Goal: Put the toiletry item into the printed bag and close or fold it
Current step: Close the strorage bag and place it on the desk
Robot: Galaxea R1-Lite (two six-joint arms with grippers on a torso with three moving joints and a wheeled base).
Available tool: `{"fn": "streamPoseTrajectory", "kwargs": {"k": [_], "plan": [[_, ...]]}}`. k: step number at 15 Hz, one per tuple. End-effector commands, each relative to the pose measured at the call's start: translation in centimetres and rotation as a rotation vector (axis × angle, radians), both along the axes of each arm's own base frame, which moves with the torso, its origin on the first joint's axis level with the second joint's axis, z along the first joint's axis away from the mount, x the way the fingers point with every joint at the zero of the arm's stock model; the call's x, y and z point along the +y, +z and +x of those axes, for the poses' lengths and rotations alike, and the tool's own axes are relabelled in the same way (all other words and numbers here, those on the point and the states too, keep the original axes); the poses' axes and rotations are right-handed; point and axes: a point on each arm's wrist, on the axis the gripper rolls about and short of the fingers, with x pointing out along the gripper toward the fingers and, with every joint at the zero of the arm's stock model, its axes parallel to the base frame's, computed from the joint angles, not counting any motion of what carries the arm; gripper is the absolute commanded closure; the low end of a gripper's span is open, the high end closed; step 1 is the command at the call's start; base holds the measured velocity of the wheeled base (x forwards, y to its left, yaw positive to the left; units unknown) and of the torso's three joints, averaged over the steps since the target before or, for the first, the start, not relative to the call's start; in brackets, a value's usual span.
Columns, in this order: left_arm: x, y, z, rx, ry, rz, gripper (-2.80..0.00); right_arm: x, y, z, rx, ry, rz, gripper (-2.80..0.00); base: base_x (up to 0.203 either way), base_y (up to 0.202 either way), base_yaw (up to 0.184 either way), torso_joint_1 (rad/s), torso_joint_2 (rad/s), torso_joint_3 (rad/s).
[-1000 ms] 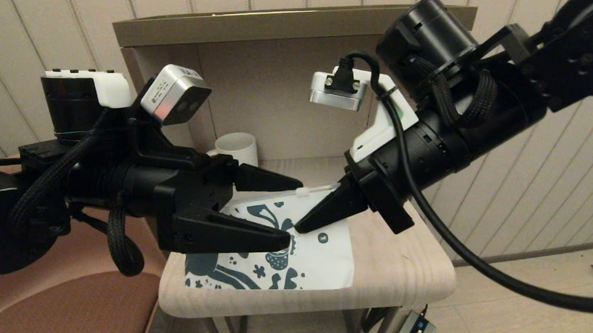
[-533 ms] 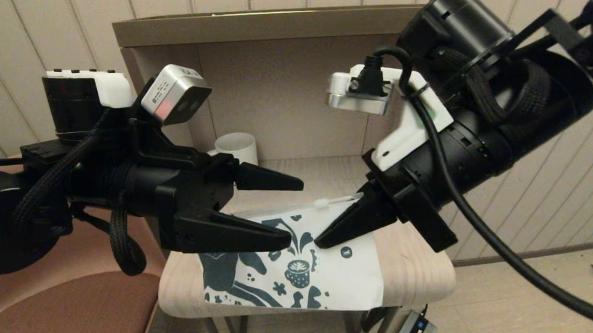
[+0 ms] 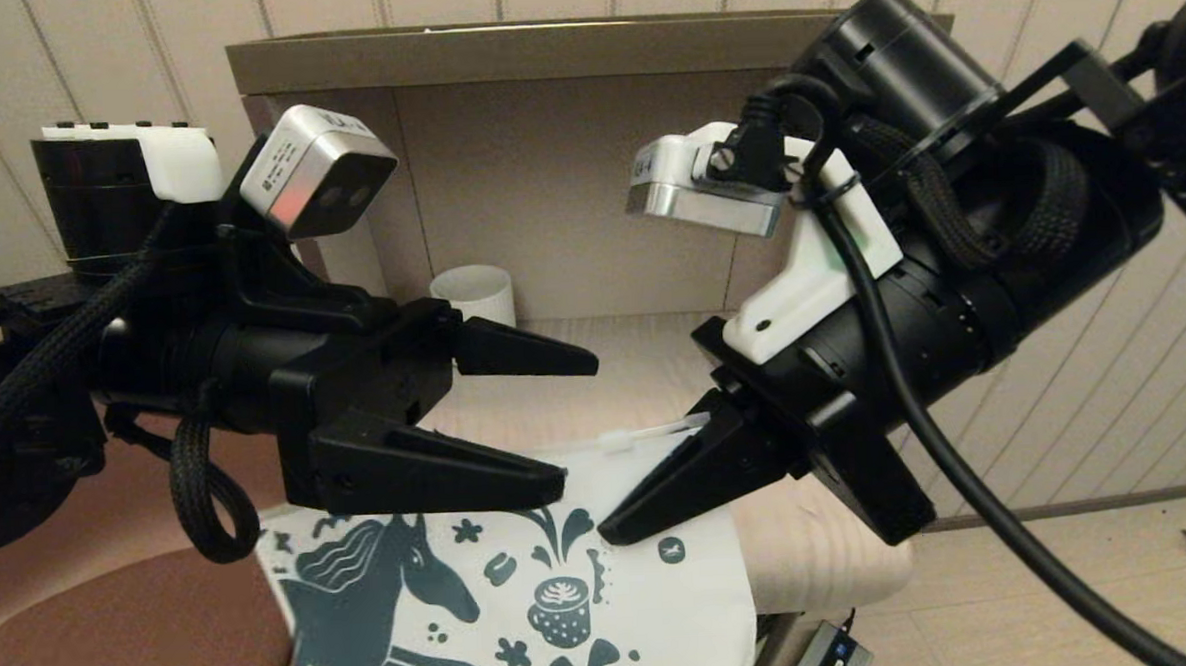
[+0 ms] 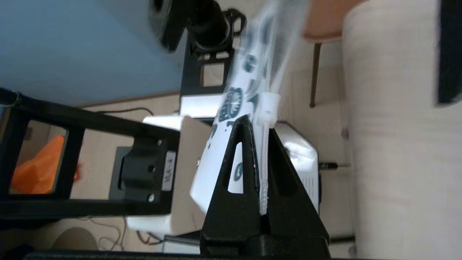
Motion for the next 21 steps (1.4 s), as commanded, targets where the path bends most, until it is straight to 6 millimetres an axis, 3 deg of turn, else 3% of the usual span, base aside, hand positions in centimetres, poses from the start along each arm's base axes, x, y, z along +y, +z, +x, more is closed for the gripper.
{"fn": "streamPoseTrajectory", "kwargs": {"k": [1, 21], "plan": [[0.06, 0.21, -0.18, -0.005, -0.008, -0.005, -2.8, 0.3, -0.48, 0.38, 0.01, 0.005, -0.003, 0.0, 0.0, 0.0, 0.0, 0.0, 0.0, 0.0], [0.1, -0.32, -0.23, 0.006, -0.007, 0.004, -2.8, 0.2, 0.11, 0.63, -0.017, -0.005, 0.013, 0.0, 0.0, 0.0, 0.0, 0.0, 0.0, 0.0]]}}
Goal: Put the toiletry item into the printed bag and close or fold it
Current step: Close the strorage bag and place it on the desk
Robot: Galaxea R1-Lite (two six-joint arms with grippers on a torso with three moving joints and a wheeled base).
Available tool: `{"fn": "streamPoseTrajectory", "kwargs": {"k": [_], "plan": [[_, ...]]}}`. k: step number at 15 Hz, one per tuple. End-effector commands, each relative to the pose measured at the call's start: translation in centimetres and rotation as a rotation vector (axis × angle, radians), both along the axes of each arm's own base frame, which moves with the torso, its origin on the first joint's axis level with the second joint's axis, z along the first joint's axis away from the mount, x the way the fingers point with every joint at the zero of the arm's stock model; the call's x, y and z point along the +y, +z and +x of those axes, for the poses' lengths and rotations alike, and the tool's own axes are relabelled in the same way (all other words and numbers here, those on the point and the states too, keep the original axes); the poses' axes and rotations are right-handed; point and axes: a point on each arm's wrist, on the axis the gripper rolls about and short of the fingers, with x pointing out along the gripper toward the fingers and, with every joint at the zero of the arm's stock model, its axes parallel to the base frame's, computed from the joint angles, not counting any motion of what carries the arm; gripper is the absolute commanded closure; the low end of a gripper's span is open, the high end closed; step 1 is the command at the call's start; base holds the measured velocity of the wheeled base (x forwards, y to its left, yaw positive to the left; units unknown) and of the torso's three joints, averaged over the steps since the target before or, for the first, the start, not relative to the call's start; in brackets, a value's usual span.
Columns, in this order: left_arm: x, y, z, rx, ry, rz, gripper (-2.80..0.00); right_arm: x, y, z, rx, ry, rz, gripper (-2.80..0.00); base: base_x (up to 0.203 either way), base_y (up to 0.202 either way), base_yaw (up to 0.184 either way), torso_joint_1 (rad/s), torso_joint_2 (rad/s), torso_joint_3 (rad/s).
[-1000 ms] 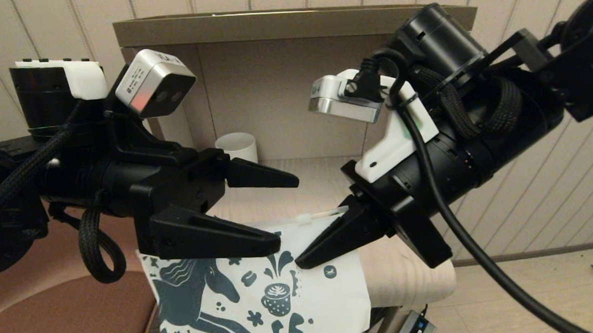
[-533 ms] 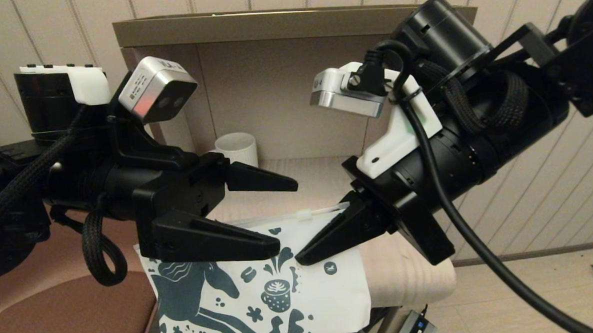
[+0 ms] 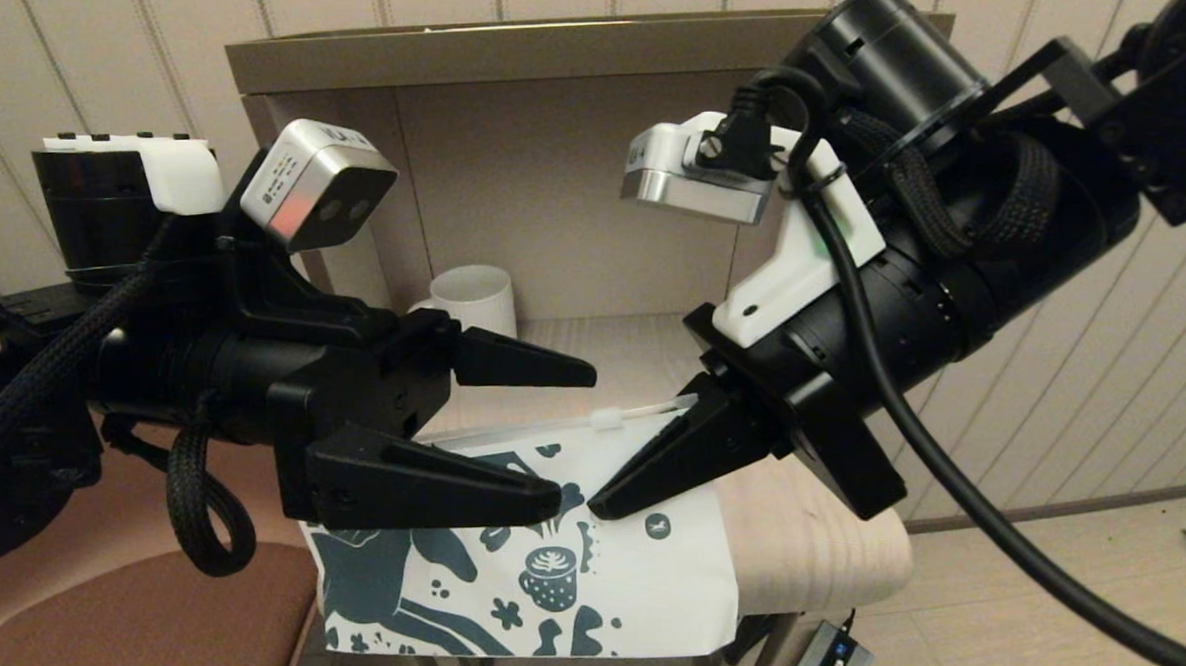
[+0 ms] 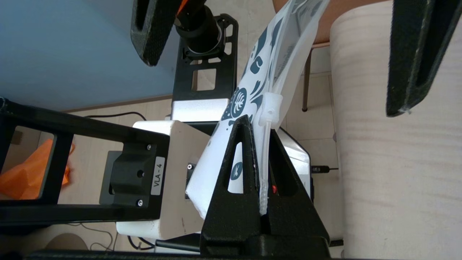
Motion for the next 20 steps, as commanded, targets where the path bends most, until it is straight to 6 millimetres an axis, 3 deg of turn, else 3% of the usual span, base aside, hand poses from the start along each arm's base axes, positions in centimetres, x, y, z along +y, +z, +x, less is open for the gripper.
{"fn": "streamPoseTrajectory", "kwargs": {"k": [1, 3, 4, 13, 20], "plan": [[0.0, 0.1, 0.0, -0.003, -0.007, -0.003, -2.8, 0.1, 0.0, 0.1, 0.004, 0.006, 0.001, 0.0, 0.0, 0.0, 0.0, 0.0, 0.0, 0.0], [0.0, 0.1, -0.1, -0.004, -0.007, -0.003, -2.8, 0.1, 0.0, 0.1, 0.006, 0.008, 0.003, 0.0, 0.0, 0.0, 0.0, 0.0, 0.0, 0.0], [0.1, 0.0, -0.1, -0.002, -0.005, -0.002, 0.0, 0.1, 0.0, 0.1, 0.006, 0.008, 0.003, 0.0, 0.0, 0.0, 0.0, 0.0, 0.0, 0.0], [0.0, 0.5, -0.1, -0.011, -0.005, -0.008, 0.0, 0.2, -0.4, 0.7, 0.019, -0.013, -0.008, 0.0, 0.0, 0.0, 0.0, 0.0, 0.0, 0.0], [0.1, 0.9, 0.1, -0.019, 0.036, -0.009, 0.0, -0.8, 0.8, -0.3, -0.034, -0.067, -0.008, 0.0, 0.0, 0.0, 0.0, 0.0, 0.0, 0.0]]}}
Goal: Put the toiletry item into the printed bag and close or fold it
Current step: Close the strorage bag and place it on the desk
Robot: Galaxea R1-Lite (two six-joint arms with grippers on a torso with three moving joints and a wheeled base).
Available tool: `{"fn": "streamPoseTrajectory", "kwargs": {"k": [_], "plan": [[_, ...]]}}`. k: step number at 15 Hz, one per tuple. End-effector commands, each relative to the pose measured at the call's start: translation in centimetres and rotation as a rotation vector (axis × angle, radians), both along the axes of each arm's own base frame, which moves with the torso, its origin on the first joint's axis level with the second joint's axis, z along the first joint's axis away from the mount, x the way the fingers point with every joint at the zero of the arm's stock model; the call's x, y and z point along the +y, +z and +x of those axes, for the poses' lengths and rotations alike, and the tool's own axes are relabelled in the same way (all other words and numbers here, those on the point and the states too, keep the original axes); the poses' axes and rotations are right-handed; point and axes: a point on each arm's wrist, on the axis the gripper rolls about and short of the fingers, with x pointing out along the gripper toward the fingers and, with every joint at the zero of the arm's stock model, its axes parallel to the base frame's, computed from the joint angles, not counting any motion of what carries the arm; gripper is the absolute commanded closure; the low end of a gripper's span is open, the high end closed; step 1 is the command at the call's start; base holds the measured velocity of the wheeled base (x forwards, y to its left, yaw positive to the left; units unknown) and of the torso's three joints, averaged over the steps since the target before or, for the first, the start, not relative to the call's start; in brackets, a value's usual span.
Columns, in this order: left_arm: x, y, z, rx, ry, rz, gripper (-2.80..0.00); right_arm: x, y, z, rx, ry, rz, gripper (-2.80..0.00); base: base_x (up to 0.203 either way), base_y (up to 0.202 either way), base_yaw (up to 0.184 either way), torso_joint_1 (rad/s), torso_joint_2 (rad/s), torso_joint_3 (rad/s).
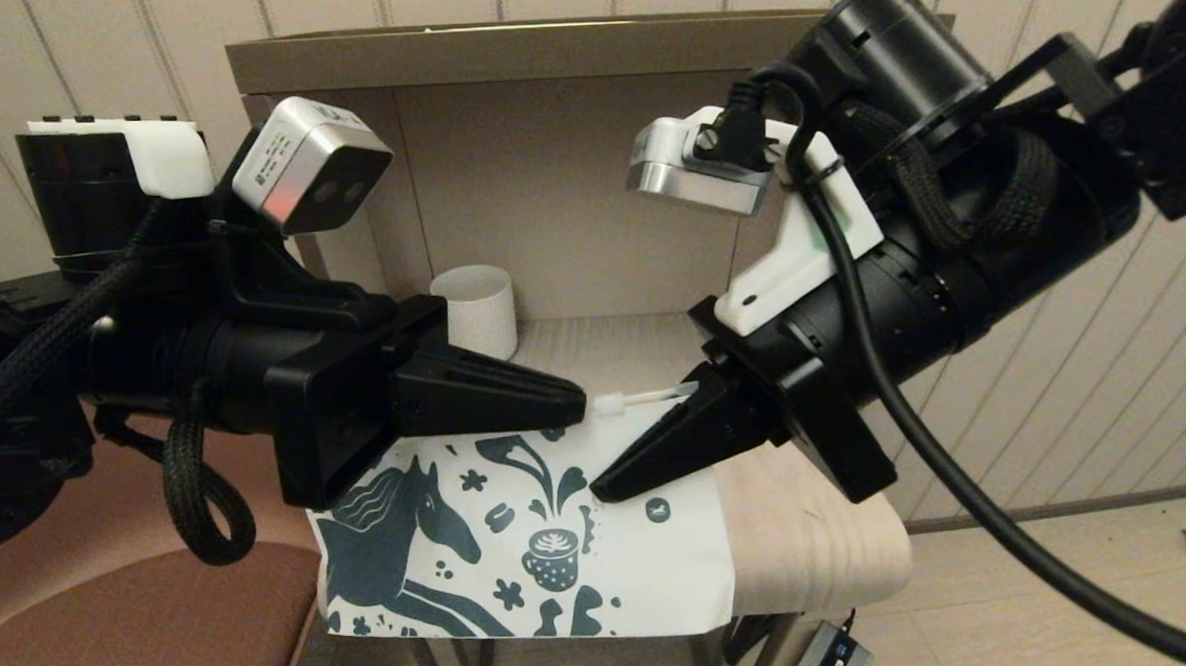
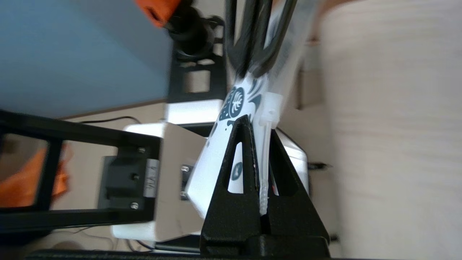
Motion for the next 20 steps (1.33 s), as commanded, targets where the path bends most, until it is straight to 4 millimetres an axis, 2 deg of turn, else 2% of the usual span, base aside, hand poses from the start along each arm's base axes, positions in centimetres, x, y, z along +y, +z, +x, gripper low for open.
{"fn": "streamPoseTrajectory", "kwargs": {"k": [1, 6, 9, 12, 15, 20], "plan": [[0.2, 0.3, 0.1, -0.004, 0.026, 0.0, 0.0, -0.8, 0.9, -0.6, -0.063, -0.055, -0.017, 0.0, 0.0, 0.0, 0.0, 0.0, 0.0, 0.0], [1.3, 1.3, 0.7, -0.041, 0.071, -0.021, 0.0, -1.5, 1.1, -1.3, -0.148, -0.214, -0.168, 0.0, 0.0, 0.0, 0.0, 0.0, 0.0, 0.0], [1.2, 1.4, 0.7, -0.045, 0.071, -0.022, 0.0, -2.0, 1.5, -1.3, -0.194, -0.259, -0.178, 0.0, 0.0, 0.0, 0.0, 0.0, 0.0, 0.0], [1.0, 1.1, 1.0, -0.041, 0.069, -0.019, 0.0, -1.5, 2.1, -2.3, -0.309, -0.217, -0.174, 0.0, 0.0, 0.0, 0.0, 0.0, 0.0, 0.0], [1.1, 1.2, 0.9, -0.057, 0.066, -0.023, 0.0, -1.6, 2.1, -2.2, -0.405, -0.165, -0.185, 0.0, 0.0, 0.0, 0.0, 0.0, 0.0, 0.0], [1.0, 0.9, 1.0, -0.062, 0.063, -0.02, 0.0, -1.6, 1.9, -2.3, -0.468, -0.106, -0.201, 0.0, 0.0, 0.0, 0.0, 0.0, 0.0, 0.0]]}}
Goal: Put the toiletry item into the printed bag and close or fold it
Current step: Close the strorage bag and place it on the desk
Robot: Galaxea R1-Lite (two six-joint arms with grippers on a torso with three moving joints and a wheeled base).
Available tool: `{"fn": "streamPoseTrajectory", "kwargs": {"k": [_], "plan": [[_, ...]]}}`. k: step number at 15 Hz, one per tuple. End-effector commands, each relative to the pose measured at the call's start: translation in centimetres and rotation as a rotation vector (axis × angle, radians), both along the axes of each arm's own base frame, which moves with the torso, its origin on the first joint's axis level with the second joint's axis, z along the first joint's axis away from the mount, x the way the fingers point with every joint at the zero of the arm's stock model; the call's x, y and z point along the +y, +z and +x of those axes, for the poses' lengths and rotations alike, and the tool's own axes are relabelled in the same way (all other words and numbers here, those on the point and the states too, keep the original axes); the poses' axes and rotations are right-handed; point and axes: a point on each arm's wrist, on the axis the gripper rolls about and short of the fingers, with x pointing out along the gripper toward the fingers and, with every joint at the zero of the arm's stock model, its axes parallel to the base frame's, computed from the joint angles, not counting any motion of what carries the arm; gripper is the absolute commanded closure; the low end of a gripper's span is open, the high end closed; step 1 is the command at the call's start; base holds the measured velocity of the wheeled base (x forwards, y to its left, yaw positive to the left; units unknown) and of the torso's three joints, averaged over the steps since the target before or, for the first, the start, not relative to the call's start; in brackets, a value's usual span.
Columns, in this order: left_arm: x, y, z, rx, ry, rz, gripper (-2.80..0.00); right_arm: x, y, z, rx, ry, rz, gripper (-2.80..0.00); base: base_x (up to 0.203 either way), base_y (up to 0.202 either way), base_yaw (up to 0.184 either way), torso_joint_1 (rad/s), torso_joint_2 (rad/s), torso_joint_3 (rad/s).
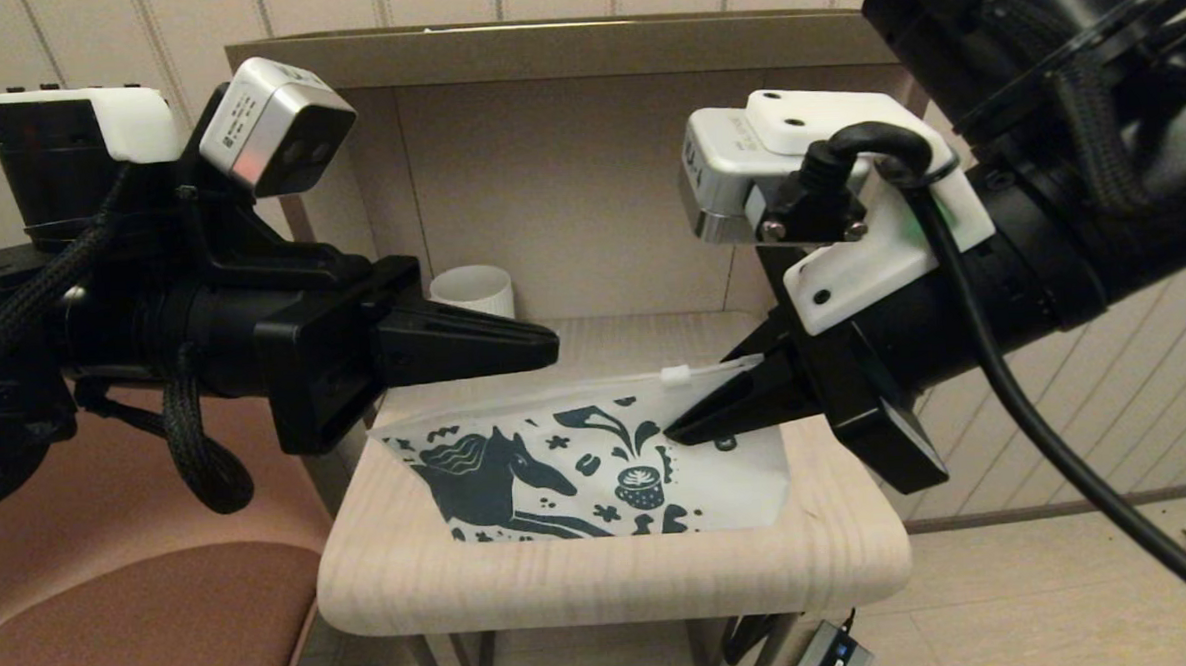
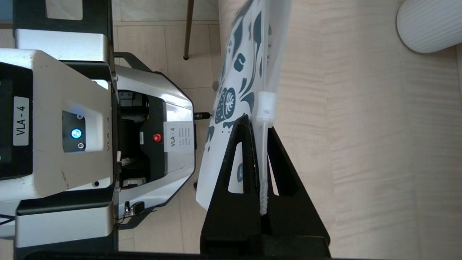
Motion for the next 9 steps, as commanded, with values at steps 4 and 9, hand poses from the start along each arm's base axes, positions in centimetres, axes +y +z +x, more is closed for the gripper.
{"fn": "streamPoseTrajectory", "kwargs": {"k": [4, 9], "plan": [[-0.1, 0.1, 0.2, -0.004, -0.005, -0.002, 0.0, 0.6, -0.2, 0.3, 0.0, -0.002, 0.02, 0.0, 0.0, 0.0, 0.0, 0.0, 0.0, 0.0], [-0.3, 0.3, 0.6, -0.002, -0.002, -0.002, 0.0, 1.7, -0.6, 0.2, -0.014, -0.003, -0.003, 0.0, 0.0, 0.0, 0.0, 0.0, 0.0, 0.0]]}}
